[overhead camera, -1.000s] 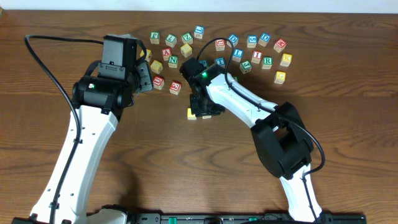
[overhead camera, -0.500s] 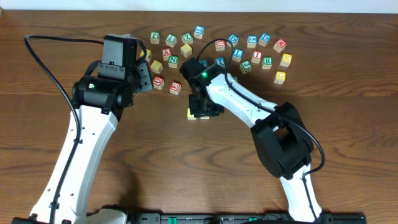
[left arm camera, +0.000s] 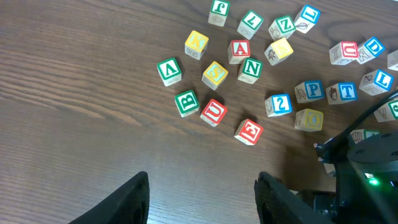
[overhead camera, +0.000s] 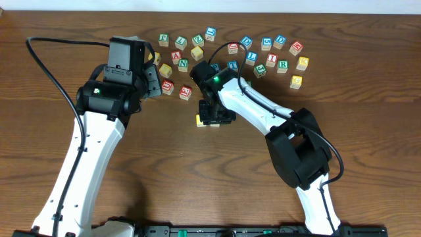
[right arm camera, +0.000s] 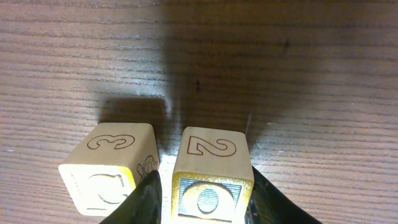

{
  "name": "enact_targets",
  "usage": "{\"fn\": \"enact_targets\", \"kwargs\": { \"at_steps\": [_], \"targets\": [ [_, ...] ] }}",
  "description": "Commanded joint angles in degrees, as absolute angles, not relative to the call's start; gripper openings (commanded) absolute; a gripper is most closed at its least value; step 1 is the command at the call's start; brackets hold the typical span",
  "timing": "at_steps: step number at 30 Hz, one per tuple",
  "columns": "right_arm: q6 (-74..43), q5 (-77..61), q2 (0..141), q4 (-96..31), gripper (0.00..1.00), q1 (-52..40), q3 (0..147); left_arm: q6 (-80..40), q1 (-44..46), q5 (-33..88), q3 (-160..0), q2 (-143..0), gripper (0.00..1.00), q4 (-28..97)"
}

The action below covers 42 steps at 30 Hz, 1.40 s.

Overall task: Spell out CORL
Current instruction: 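Open the right gripper and raise it away from the O block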

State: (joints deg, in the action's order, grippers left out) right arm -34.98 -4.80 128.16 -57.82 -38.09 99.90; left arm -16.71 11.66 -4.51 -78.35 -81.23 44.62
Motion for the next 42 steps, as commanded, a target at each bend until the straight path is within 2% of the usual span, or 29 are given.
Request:
{"fn": "enact_targets", "kwargs": {
  "at_steps": [1,10,19,28,42],
  "targets": [
    [-34.54,-4.45,128.55,-57.49,0.38,-37.89,99.92,-17.23,11.27,-5.19,-78.98,-81.67,0.54,44.71],
    [-29.19,-4.47,126.96,-60.55,0.37,-33.91,105.93,-17.23,11.27,-5.19,-78.98,-81.67,0.54,44.47],
    [-24.08,-4.69,126.87,-69.80,0.38,-30.30,119.79,-17.23,11.27,-5.19,-78.98,-81.67,0.54,44.49],
    [-14.06,-4.67,126.87,-76.86,0.51,-23.40,132.97,-17.26,11.27,-5.19,-78.98,-81.67,0.54,44.27],
    [-14.06,-4.62,126.87,-77.78,0.59,-19.11,132.29,-17.23,11.27,-5.19,-78.98,-81.67,0.55,44.31]
  ]
}}
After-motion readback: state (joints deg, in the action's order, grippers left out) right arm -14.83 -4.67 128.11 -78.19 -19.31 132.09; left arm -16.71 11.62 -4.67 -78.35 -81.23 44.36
